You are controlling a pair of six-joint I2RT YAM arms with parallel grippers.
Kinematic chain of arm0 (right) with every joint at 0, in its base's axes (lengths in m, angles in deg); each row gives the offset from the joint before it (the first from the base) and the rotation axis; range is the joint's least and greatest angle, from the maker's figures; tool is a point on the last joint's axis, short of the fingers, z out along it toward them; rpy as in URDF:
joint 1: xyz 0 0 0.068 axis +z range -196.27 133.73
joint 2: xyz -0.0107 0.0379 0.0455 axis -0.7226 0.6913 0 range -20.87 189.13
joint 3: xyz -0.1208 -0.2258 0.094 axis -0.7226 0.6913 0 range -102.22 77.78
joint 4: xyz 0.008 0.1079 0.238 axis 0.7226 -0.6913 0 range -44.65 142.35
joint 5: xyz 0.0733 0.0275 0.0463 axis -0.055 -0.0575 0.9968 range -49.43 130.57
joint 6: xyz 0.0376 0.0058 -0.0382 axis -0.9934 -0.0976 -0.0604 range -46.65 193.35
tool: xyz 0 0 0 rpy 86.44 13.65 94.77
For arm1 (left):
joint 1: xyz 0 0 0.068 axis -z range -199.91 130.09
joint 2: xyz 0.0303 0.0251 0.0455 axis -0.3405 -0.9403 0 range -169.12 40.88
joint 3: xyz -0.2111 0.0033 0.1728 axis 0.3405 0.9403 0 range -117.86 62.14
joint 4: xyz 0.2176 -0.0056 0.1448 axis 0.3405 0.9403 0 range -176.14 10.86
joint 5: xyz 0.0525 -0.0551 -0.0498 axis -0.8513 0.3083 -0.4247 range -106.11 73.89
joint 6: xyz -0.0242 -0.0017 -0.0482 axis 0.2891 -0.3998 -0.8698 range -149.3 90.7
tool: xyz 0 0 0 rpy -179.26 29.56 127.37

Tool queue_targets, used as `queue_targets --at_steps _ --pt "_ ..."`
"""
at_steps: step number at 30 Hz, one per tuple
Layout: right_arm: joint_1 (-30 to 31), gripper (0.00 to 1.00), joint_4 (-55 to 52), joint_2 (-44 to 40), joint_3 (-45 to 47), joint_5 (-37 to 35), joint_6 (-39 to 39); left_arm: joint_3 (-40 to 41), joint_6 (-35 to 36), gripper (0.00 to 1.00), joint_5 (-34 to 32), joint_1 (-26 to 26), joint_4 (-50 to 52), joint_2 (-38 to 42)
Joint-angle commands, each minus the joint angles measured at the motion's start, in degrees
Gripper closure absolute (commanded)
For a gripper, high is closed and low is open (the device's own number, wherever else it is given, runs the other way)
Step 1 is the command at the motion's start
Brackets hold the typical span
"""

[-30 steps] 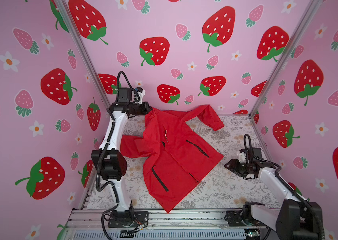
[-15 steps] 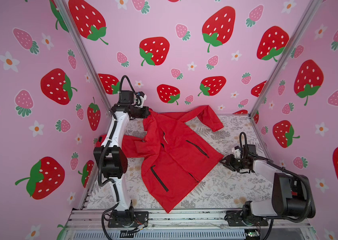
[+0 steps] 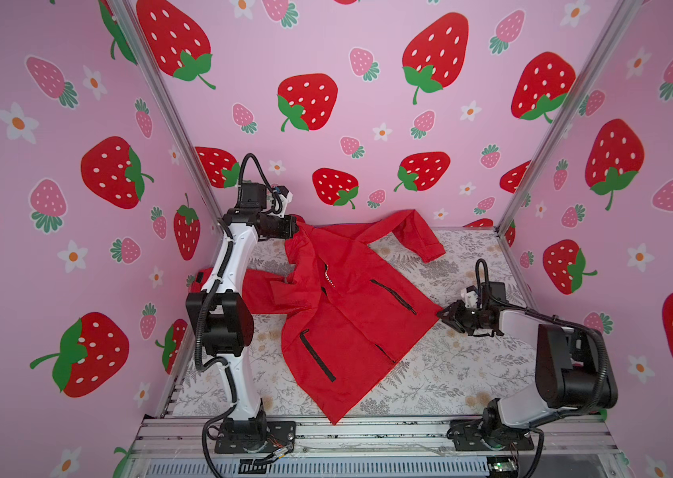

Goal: Unzip the jacket
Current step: Flatten out the jacket at the center of the board.

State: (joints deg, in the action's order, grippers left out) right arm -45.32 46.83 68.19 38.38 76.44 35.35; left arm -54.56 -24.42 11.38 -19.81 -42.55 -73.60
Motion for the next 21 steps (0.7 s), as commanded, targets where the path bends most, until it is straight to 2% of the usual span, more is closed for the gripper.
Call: queue_targets --at_steps 1,8,12,14,15,21 --pt "-0.3 0.68 1.7 0.7 -0.7 0.0 -2.1 0.2 1.8 1.0 1.4 -0.1 -0.4 1.7" --pt "-0.3 0.71 4.7 3.0 -1.0 1.2 -2.9 0.2 1.5 1.0 2.0 0.0 -0.5 1.4" --pt "-0.3 0.82 6.6 3.2 -0.9 1.7 -3.7 0.2 1.6 1.0 2.0 -0.1 -0.6 1.4" --pt "-0.3 0.96 6.5 2.6 -1.0 1.2 -3.7 0.3 1.5 1.0 1.4 -0.1 -0.8 1.3" --pt "-0.6 1.0 5.9 1.6 -1.0 0.3 -3.7 0.3 1.5 1.0 1.1 -0.1 -0.9 1.3" --pt "-5.7 1.0 -5.0 -10.3 -4.5 -9.8 0.6 0.1 3.6 1.0 -2.2 -0.2 -0.6 1.5"
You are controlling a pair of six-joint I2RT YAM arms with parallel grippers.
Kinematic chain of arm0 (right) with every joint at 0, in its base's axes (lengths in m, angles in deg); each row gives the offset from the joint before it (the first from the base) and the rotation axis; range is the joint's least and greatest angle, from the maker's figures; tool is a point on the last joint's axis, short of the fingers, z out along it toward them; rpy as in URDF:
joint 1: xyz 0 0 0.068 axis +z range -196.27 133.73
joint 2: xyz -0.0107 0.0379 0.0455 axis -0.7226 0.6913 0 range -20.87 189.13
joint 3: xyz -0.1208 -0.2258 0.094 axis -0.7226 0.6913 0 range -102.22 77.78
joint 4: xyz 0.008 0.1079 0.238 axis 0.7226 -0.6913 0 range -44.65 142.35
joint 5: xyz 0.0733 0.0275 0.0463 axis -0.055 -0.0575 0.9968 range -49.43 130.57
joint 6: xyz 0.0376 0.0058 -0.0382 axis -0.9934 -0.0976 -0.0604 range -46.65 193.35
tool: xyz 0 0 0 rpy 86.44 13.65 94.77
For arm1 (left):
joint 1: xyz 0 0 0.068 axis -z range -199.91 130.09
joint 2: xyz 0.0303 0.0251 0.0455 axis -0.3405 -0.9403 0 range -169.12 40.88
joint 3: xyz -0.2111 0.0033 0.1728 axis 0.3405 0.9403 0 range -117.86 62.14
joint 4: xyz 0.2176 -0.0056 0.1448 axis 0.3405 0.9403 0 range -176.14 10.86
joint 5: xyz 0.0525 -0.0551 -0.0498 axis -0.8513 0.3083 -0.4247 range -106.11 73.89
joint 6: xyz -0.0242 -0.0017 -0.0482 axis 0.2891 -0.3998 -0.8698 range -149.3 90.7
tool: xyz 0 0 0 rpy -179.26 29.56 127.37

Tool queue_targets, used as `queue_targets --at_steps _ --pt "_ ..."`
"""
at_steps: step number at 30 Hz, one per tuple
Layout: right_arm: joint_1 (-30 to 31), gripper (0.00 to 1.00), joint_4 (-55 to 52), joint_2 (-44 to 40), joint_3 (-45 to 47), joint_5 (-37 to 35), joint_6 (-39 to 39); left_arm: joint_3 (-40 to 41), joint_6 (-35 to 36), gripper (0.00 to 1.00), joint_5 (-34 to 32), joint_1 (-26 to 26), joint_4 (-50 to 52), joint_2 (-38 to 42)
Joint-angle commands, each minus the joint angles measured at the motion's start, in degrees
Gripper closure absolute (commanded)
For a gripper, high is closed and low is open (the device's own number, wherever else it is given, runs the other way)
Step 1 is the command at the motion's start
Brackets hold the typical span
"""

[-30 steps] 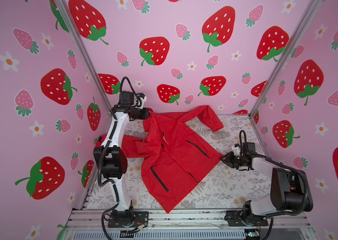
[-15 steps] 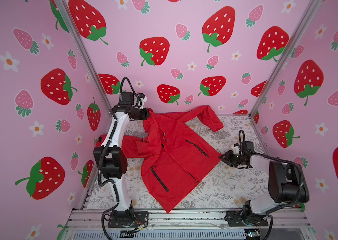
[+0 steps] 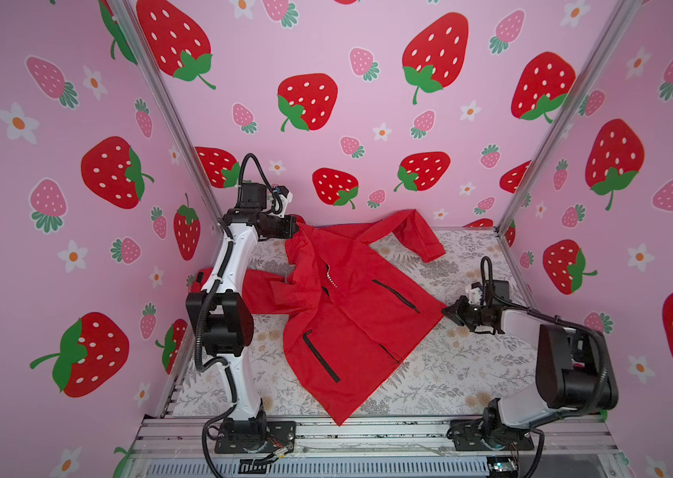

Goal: Unzip the jacket
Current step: Flatten out the jacket at the center of the board.

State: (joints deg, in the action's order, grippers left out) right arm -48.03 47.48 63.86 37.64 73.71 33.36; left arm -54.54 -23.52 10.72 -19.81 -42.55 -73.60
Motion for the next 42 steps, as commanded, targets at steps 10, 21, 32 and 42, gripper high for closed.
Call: queue_targets --at_steps 10,21,32,42 --pt "-9.6 1.0 -18.0 -4.6 -22.1 -17.1 9.6 -2.4 11.7 0.98 -1.6 -0.2 -2.1 -5.9" --pt "-7.6 0.01 -19.8 -7.1 -23.0 -17.6 16.1 1.9 -8.2 0.27 -1.8 -5.3 -3.6 -2.3" --pt "-3.0 0.06 -25.1 -9.1 -11.6 -7.3 24.0 43.1 -17.4 0.1 11.6 -7.3 -17.2 19.8" --pt "-3.3 0.0 -25.7 -8.4 -10.0 -13.9 21.2 40.7 -19.7 0.17 12.4 -4.6 -19.3 12.3"
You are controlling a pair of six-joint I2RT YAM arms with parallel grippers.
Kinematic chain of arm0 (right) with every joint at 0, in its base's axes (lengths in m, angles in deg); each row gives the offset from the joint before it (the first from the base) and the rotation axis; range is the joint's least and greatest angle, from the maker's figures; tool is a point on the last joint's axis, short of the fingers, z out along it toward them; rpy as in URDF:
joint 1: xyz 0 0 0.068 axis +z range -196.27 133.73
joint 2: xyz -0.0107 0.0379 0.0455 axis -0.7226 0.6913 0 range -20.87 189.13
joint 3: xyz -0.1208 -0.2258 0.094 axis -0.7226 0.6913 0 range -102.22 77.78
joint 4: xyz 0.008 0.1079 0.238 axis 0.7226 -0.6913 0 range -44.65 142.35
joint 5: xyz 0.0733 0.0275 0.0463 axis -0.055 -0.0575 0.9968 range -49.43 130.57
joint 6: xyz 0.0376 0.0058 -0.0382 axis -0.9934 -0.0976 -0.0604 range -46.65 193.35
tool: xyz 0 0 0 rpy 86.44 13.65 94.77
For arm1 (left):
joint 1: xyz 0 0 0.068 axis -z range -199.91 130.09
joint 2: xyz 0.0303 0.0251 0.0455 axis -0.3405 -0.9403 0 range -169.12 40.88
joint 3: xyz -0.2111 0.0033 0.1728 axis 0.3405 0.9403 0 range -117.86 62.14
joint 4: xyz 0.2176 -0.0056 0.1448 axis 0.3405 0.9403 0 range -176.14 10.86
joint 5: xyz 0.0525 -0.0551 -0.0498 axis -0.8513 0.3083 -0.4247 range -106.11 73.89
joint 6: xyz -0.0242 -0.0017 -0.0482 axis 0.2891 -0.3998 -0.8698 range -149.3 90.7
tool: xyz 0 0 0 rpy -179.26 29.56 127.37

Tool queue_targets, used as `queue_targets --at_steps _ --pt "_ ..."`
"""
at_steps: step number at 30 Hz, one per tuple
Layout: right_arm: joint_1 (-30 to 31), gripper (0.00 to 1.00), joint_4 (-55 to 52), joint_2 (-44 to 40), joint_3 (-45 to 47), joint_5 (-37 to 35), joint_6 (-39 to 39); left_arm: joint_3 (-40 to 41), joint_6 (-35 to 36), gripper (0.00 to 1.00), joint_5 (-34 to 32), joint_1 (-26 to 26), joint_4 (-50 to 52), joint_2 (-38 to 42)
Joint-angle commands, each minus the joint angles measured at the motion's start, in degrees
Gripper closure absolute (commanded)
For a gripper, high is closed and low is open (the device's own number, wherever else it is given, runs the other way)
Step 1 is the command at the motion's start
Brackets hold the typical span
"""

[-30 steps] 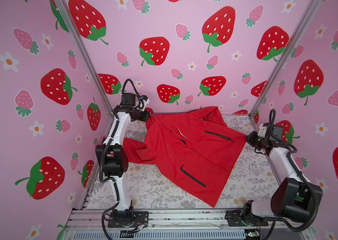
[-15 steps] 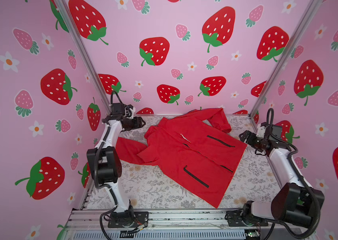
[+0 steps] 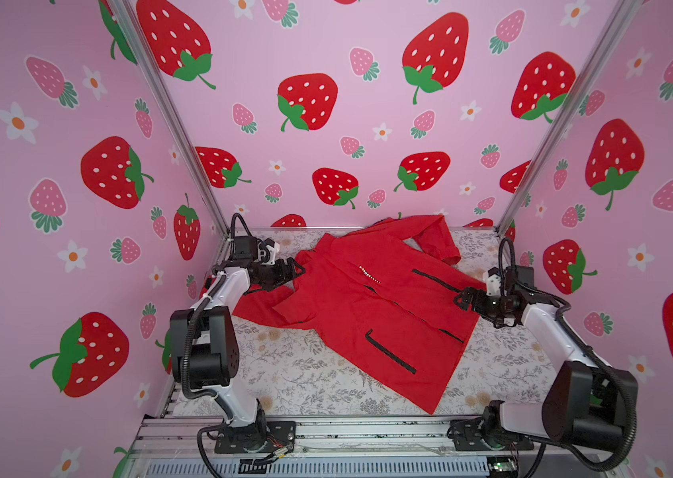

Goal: Unzip the jacket
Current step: Flatten out the jacket at the center of the board.

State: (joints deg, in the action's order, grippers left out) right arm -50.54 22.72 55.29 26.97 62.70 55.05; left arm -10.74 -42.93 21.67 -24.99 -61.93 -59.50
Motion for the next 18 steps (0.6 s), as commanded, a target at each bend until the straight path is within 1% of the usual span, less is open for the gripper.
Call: queue_targets --at_steps 1,4,5,6,8,9,11,12,14,16,18 --pt "-1.5 0.01 -0.4 0.7 0.6 -3.5 -0.9 -3.0 -0.2 0.21 2.0 0.7 0.3 -2.2" --pt "-4.2 0.01 2.4 3.6 -0.1 -2.2 -2.3 -1.2 0.5 0.4 1.3 1.8 1.0 -1.4" --pt "-4.8 0.05 2.9 4.8 -0.7 -2.1 -2.6 -0.6 1.1 0.5 -0.1 2.5 2.2 -0.9" --pt "-5.3 0.1 2.7 6.3 -1.6 -1.8 -2.8 0.2 1.3 0.61 -1.4 2.8 3.3 -0.1" --pt "-6.0 0.2 2.7 8.4 -2.8 -1.0 -2.5 2.8 1.0 0.8 -3.5 2.9 3.7 1.8" --pt "-6.3 0.24 2.9 9.2 -2.9 -1.2 -2.5 4.4 1.1 0.87 -5.3 2.9 3.8 3.0" --pt "-7.4 0.26 3.5 9.9 -2.4 -1.8 -2.8 7.2 1.7 0.98 -10.2 2.9 4.2 4.5" --pt "-8.2 0.27 4.1 10.1 -2.0 -2.0 -2.9 8.5 1.6 0.99 -12.4 2.9 4.4 4.8" --pt "-9.6 0.32 5.1 10.6 -1.4 -2.0 -3.1 10.7 0.1 1.0 -14.9 3.2 2.9 4.7" --pt "-10.5 0.33 5.7 11.2 -1.4 -1.8 -2.9 12.8 -1.6 1.0 -15.6 4.8 -1.1 4.2" --pt "-10.9 0.38 6.1 12.2 -1.8 -1.7 -2.5 13.7 -2.4 1.0 -19.8 6.7 -3.0 3.0"
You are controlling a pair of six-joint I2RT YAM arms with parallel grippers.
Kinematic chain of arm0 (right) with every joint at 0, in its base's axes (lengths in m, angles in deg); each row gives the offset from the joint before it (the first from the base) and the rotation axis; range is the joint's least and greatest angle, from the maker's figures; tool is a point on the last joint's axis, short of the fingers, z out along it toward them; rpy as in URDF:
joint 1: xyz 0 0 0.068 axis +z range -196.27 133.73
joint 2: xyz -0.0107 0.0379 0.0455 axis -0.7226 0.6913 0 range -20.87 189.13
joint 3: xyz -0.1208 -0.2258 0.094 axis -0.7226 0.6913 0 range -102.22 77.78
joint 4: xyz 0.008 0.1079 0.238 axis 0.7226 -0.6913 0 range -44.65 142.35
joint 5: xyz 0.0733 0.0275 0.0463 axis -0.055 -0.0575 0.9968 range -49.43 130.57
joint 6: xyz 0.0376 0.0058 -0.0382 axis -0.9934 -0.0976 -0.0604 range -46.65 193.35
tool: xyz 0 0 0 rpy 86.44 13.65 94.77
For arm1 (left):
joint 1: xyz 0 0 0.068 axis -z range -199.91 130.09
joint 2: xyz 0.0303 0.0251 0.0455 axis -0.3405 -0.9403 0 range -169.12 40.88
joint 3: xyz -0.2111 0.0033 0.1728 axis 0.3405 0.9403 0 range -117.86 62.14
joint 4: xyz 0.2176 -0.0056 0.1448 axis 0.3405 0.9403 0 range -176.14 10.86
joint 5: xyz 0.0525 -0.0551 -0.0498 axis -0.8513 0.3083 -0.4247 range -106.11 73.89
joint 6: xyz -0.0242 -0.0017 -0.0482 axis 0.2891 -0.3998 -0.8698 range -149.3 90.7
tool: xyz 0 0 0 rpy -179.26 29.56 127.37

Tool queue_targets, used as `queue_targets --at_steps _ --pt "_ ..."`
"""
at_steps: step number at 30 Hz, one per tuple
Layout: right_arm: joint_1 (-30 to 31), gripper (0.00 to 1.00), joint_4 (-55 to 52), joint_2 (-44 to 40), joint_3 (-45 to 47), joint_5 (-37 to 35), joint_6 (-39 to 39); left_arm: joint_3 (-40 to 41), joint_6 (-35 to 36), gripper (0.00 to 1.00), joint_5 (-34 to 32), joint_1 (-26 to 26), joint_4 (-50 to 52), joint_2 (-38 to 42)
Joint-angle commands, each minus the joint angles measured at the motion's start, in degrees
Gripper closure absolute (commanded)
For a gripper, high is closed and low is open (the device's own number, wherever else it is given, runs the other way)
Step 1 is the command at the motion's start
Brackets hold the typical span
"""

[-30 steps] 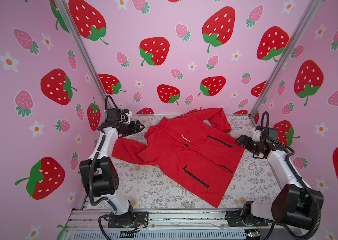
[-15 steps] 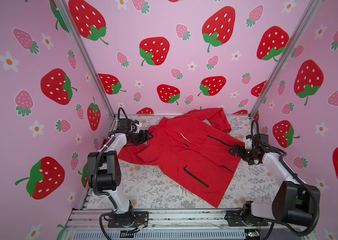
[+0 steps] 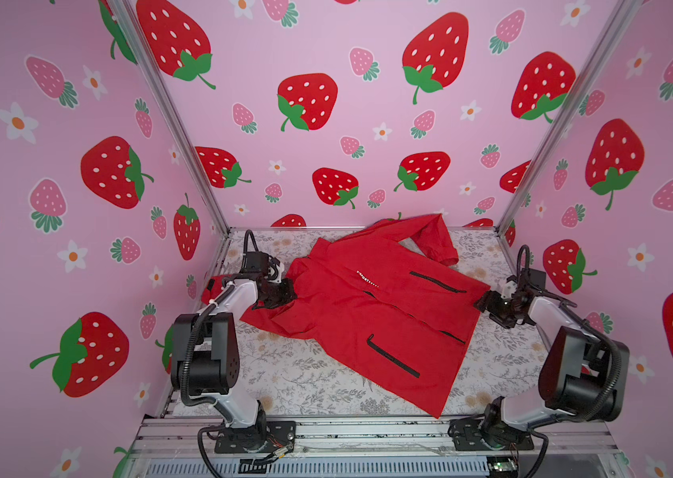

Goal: Unzip the jacket
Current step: Flatten out the jacket at the center of the board.

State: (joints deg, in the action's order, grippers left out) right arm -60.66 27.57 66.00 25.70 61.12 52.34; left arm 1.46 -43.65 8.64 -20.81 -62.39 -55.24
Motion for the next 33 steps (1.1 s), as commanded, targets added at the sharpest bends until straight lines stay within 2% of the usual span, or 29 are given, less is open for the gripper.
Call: queue_targets --at_steps 1,3,6,12,17,19,20,27,30,33 --pt "-0.9 0.41 1.6 2.0 -0.8 0.2 0.3 1.7 -2.0 1.0 -8.4 3.1 -3.1 -1.9" --pt "-1.2 0.47 2.2 3.5 -1.6 0.0 0.9 2.8 -3.2 1.0 -11.1 3.6 -4.9 -3.0" --pt "-1.6 0.57 2.9 6.4 -3.3 -1.2 1.4 3.1 -5.9 1.0 -11.7 3.3 -6.5 -4.4" --pt "-1.9 0.56 10.0 10.5 -5.2 1.8 1.8 2.4 -5.5 1.0 -11.5 3.8 -6.3 -4.1" --pt "-1.9 0.57 15.5 13.8 -4.9 5.0 -2.0 3.4 -4.9 1.0 -10.2 3.6 -6.1 -2.1" --pt "-1.9 0.59 14.8 15.1 -5.7 3.6 -3.5 3.2 -4.9 1.0 -9.4 3.2 -5.8 -1.9" --pt "-1.9 0.64 14.5 15.8 -6.1 3.2 -4.2 3.1 -4.9 1.0 -9.0 3.1 -5.6 -1.9" --pt "-1.9 0.68 18.3 17.0 -5.5 5.1 -5.2 2.7 -4.6 1.0 -7.1 2.8 -5.5 -2.3" --pt "-2.0 0.82 17.0 17.7 -6.5 4.2 -5.1 2.6 -4.9 1.0 -5.7 2.6 -5.7 -2.4" --pt "-3.3 1.0 17.5 17.2 -7.4 4.5 -5.2 1.8 -4.2 1.0 -4.3 2.6 -5.6 -2.9"
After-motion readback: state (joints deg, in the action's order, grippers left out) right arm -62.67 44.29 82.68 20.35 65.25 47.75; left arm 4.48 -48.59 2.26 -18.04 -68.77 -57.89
